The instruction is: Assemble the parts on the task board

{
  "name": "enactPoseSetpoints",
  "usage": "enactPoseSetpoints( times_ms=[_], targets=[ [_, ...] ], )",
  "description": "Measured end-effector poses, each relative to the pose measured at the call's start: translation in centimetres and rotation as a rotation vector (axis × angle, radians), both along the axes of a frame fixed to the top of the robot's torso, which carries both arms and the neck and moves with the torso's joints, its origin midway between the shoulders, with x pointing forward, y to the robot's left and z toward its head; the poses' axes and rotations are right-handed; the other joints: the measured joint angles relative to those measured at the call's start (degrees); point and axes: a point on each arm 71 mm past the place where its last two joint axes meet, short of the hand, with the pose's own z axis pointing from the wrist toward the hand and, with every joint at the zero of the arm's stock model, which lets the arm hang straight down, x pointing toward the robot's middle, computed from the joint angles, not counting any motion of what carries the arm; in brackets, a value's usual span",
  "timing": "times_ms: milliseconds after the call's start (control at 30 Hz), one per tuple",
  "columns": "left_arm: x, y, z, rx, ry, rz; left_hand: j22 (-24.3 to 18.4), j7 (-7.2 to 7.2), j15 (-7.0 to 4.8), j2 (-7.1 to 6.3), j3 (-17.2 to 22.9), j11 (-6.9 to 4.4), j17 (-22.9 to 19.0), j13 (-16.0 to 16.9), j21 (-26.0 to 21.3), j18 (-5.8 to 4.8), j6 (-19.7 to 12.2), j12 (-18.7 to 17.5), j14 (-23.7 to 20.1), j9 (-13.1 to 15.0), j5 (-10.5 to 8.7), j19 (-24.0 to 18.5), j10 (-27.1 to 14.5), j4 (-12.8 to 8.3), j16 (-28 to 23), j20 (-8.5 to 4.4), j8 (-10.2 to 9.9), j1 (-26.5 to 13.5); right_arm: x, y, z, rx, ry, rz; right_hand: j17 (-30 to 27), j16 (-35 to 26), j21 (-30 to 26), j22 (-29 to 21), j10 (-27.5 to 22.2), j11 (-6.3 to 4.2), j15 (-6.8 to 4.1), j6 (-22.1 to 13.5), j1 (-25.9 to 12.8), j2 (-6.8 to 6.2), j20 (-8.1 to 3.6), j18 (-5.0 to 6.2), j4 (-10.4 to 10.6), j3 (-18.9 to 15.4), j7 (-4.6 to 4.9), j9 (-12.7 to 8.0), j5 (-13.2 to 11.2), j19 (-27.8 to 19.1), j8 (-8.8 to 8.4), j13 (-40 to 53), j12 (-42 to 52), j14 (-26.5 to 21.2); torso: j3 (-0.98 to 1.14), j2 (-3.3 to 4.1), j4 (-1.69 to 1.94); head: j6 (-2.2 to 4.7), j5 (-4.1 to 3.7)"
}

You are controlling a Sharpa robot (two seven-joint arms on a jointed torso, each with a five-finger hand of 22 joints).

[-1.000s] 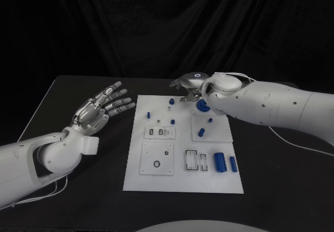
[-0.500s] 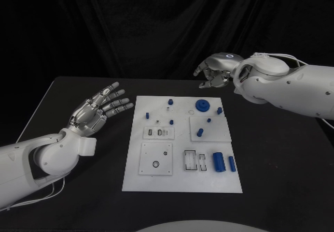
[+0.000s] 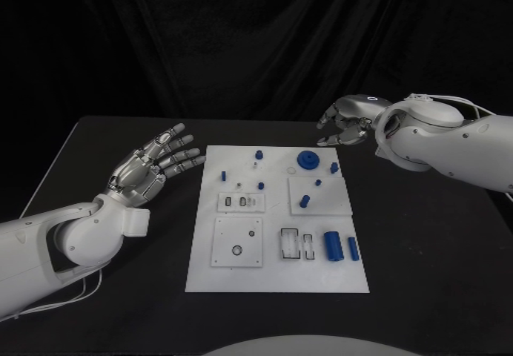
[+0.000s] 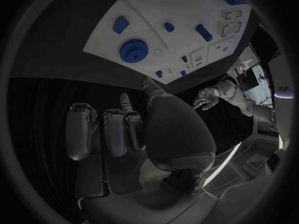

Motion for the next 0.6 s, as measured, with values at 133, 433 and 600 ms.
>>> enactPoseSetpoints(
  times_ms=[133,433,600],
  targets=[
    [0.0,0.0,0.0,0.000,0.000,0.000,0.00,0.00,0.00,0.00,0.00,0.00,0.00,0.00,0.00,0.00,0.00,0.00,0.00,0.00,0.00,0.00,0.00,0.00,0.00,0.00,0.00,0.00,0.0,-0.2,-0.9,-0.004,0.015,-0.020,0.00,1.35,1.47,0.00,0.00,0.00,0.00,0.00,-0.14,0.14,-0.01,-0.89,0.15,-0.15,0.00,0.00,0.84,1.15,-0.34,0.00,0.64,0.00,0.10,0.04,0.01,-0.01,-0.15],
    [0.1,0.0,0.0,0.000,0.000,0.001,-0.01,0.00,0.00,0.00,0.00,0.00,0.00,0.00,0.00,0.00,0.00,0.00,0.00,-0.01,0.00,0.00,0.00,0.00,0.00,0.00,0.00,0.00,0.0,0.6,-2.3,-0.029,0.029,-0.020,-0.01,2.67,2.90,-0.01,0.19,-0.19,-0.20,0.12,-0.14,0.14,-0.11,-0.88,-0.05,0.04,-0.12,-0.10,1.76,1.25,-1.16,-0.01,1.52,0.20,0.21,0.07,0.18,-0.08,-0.41],
    [0.1,0.0,0.0,0.000,0.000,0.000,-0.01,0.00,0.00,0.00,0.00,0.00,0.01,0.00,0.00,0.00,0.00,0.00,0.00,-0.01,0.00,0.00,0.00,0.00,0.00,0.00,0.00,0.00,0.2,0.9,-2.8,-0.046,0.030,-0.017,-0.01,2.67,2.90,-0.01,0.18,-0.19,-0.20,0.51,0.40,0.29,-0.22,-0.87,-1.04,0.54,-0.51,-0.10,3.90,1.36,-1.16,-0.01,1.52,0.20,0.10,0.01,0.19,-0.14,-0.34]
  ],
)
